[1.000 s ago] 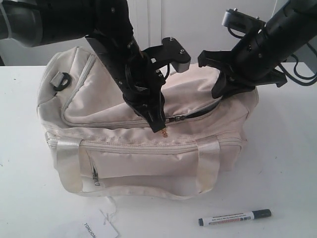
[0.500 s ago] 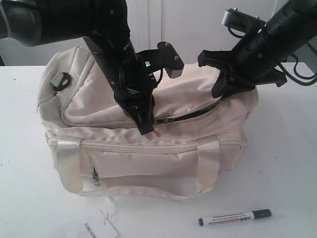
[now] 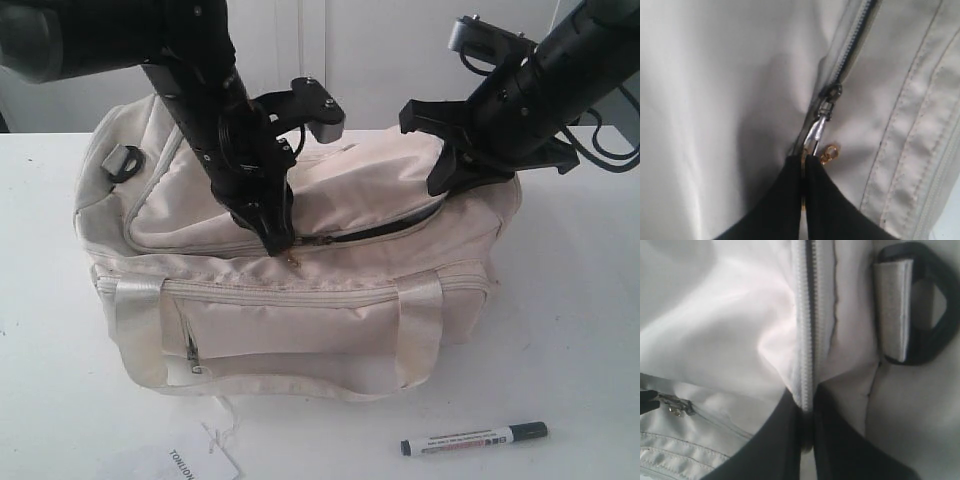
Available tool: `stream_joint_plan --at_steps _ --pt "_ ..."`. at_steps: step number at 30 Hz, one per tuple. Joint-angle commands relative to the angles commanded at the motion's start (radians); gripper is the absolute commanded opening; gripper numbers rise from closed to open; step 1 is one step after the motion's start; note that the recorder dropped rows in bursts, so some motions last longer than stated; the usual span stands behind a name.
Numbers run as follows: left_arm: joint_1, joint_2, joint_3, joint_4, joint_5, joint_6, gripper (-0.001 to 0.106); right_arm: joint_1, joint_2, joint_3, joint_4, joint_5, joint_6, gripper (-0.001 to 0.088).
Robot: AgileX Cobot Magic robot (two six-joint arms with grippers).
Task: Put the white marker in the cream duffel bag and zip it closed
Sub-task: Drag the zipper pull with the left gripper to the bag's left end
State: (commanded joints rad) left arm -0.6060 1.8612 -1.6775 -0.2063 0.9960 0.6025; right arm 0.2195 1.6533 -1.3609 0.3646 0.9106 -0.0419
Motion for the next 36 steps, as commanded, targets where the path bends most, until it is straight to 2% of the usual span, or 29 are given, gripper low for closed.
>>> stream_joint_plan --at_steps 15,20,36 --pt "0.047 -0.037 0.000 0.014 0.125 0.092 0.000 0.000 0.000 0.000 0.000 -0.008 0.000 0.0000" --pt "0.083 -0.064 0.000 0.036 0.206 0.089 0.000 0.000 0.000 0.000 0.000 -0.008 0.000 0.0000" --pt "0.145 -0.067 0.000 0.067 0.225 0.078 0.000 0.000 0.000 0.001 -0.003 -0.005 -0.006 0.0000"
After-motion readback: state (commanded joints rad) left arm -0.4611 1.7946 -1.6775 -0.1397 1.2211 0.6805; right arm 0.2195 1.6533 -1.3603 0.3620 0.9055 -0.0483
